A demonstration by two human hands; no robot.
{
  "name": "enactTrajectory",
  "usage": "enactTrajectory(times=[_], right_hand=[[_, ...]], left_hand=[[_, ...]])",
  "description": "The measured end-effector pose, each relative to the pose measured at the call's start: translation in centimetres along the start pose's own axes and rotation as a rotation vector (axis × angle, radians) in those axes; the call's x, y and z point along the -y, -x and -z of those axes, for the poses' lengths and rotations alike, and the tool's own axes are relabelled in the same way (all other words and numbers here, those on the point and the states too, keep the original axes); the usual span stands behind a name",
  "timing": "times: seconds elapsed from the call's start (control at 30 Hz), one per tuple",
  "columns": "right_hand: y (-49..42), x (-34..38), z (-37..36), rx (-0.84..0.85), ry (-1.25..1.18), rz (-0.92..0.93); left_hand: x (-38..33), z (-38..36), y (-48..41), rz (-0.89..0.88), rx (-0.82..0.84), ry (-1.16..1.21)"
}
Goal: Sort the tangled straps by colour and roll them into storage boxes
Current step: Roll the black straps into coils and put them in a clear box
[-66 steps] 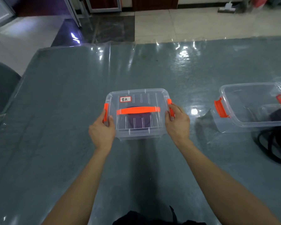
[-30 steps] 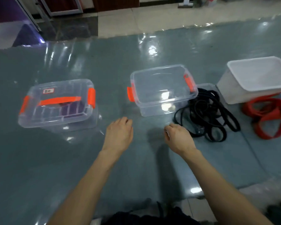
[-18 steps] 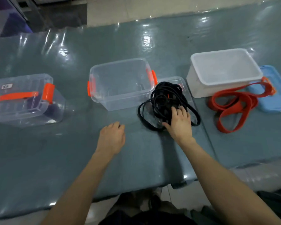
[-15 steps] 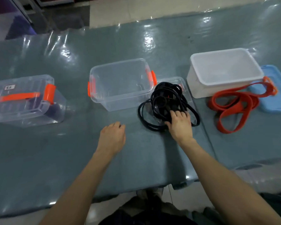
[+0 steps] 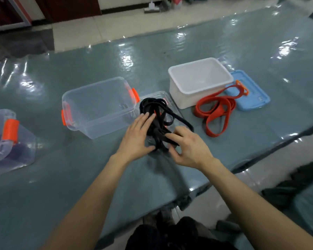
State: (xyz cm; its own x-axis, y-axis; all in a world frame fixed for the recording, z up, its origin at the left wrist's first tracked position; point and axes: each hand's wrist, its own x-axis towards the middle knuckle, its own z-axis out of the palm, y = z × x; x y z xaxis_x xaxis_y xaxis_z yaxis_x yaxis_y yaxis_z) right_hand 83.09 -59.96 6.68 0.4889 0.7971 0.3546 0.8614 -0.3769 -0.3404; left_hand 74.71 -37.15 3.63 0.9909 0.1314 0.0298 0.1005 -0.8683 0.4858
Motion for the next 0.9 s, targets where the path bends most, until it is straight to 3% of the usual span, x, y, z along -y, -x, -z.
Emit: enactTrajectory(times=[0.13,0.27,0.4,0.6,0.7,0.9], right_hand=[[2.0,-0.7,2.0,0.06,-0.027,-0.025],[3.2,-3.5,1.5,0.099,-0.052,-0.259],[2.8,-7.2,-1.0,0.337,-0.15,-0.521],[0.0,-7.7,-6.4,0.3,-0.228,-0.539],[-1.8,-6.0,-8.5,0.37,-0.34,-0.58],[-3.3,-3.5,-11.2,0.412,-0.34,-0.539]], left_hand=[[-1.3,-2.3,-3.1,-0.101,0.131,-0.051],[-1.1,-3.1,-2.8,-0.064,0.164,-0.198],[-0.1,-1.4,0.9,0.209,0.036,-0.029],[2.7,1.8,9.3,0.705,-0.173,-0.165],[3.4,2.4,14.2,0.948,-0.23,-0.158],[4.5,-0.1,19.8,1.147,-0.251,-0.229]])
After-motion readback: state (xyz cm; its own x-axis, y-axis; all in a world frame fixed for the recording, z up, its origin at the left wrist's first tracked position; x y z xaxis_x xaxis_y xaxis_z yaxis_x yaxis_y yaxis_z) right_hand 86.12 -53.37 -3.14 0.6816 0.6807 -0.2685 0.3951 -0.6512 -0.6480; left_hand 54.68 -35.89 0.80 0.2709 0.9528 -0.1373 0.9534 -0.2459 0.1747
